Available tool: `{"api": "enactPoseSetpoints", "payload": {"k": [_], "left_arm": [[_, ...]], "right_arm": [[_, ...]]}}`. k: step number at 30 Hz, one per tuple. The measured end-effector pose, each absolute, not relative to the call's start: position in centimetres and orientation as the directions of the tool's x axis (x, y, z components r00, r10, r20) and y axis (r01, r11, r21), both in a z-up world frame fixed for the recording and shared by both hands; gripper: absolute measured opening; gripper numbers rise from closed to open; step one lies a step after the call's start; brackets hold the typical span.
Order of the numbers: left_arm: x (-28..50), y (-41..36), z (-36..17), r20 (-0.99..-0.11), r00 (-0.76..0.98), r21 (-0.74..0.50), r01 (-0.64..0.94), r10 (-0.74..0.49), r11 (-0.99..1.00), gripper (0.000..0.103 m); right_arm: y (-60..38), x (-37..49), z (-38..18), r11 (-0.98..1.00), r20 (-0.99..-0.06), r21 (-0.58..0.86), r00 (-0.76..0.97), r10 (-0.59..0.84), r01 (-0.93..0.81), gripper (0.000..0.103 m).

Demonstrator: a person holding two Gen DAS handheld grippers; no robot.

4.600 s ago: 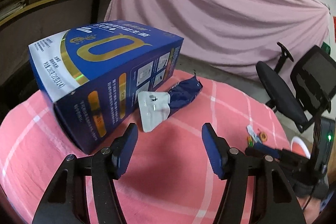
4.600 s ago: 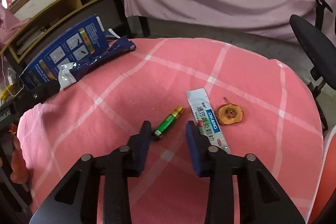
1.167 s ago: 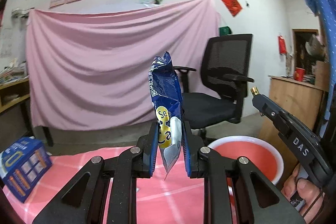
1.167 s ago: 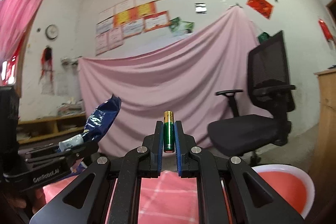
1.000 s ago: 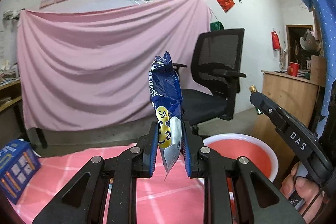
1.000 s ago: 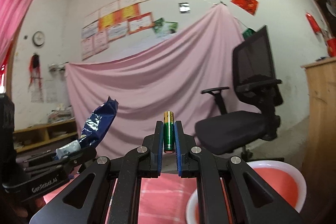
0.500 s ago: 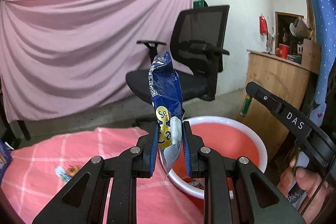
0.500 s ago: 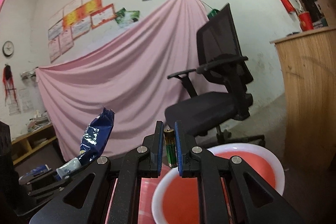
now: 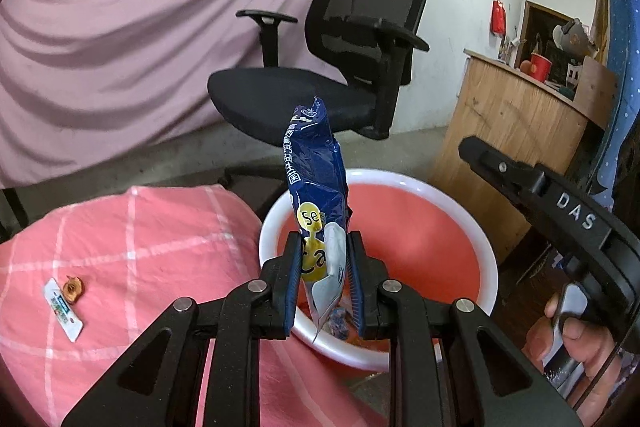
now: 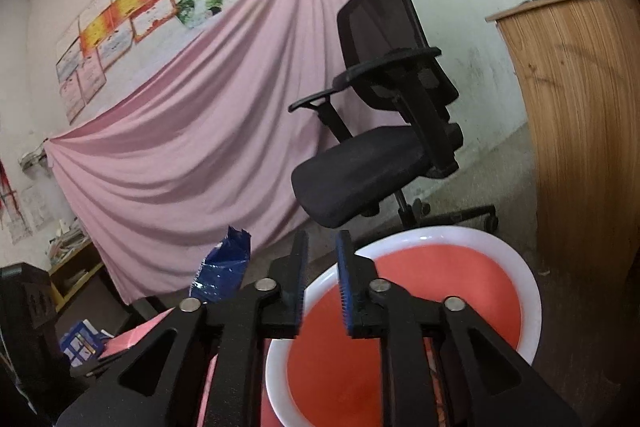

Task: Collect trash
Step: 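Open both tools to drop wrapper and battery into the bin, then move both open tools back over the table toward the tube and apple slice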

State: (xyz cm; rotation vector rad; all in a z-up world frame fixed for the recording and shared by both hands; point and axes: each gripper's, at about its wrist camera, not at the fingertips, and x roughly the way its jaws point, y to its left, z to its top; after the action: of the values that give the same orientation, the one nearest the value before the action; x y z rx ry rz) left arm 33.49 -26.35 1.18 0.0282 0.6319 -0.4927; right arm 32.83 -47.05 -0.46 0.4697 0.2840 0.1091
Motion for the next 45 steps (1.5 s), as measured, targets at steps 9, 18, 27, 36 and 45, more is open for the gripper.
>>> {"api": "enactPoseSetpoints", "payload": {"k": [9, 18, 27, 36, 45], "left_arm": [[33.6, -25.2, 1.1, -0.582, 0.689, -0.156, 0.428, -0.433, 0.890, 0.034], [33.3, -22.7, 2.3, -0.558, 0.734, -0.163, 0.361, -0.388, 0.918, 0.041], [32.0, -17.5, 5.1, -0.466, 0.842, -0.173, 0.216, -0.272, 0.961, 0.092], [29.0, -10.3, 6.8, -0.305, 0.951, -0.158, 0.006, -0.055, 0.987, 0.101], [26.3, -5.4, 5.6, -0.263, 0.962, -0.122, -0.107, 0.072, 0.987, 0.102]], "right_arm": [[-47.1, 32.9, -0.3, 0.883, -0.253, 0.469, 0.953, 0.166, -0.029, 0.036], [-46.6, 33.0, 0.0, 0.888, -0.240, 0.459, 0.957, 0.162, -0.035, 0.053], [-44.7, 32.3, 1.4, 0.895, -0.159, 0.440, 0.975, 0.158, -0.073, 0.093], [-40.0, 31.6, 2.8, 0.925, -0.056, 0.344, 0.980, 0.191, -0.161, 0.103], [-33.2, 31.5, 3.8, 0.937, 0.013, 0.199, 0.957, 0.291, -0.288, 0.103]]}}
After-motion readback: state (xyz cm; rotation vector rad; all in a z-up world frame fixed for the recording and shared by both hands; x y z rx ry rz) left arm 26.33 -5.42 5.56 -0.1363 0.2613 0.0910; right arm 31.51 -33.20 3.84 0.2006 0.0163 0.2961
